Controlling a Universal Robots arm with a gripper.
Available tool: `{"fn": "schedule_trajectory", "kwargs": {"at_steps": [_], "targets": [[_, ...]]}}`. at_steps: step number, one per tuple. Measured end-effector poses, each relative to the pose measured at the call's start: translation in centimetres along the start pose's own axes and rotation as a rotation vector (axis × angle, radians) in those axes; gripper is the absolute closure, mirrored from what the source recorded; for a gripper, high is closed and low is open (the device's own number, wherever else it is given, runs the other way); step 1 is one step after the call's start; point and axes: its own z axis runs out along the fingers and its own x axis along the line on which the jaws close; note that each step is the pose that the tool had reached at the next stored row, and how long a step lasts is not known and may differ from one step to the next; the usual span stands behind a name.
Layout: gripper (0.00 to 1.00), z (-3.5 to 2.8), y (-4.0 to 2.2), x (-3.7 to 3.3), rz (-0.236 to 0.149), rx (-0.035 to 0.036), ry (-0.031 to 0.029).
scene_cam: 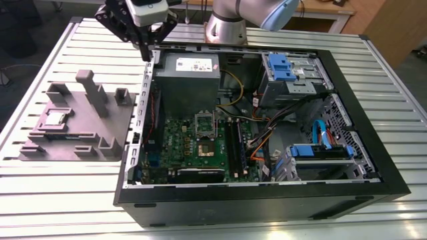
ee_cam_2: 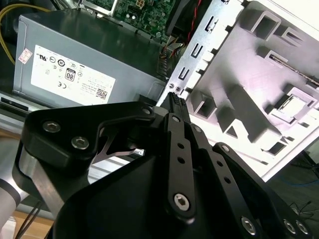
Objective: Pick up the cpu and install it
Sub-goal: 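Reach for the cpu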
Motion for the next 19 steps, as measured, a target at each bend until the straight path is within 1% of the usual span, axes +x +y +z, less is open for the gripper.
{"fn": "schedule_trajectory", "kwargs": {"at_steps": [2,19], "targets": [[0.9,0.0,-0.01,0.15,0.0,-0.0001,0.0],[0.9,-0.01,-0.03,0.43,0.0,0.0,0.0]]}}
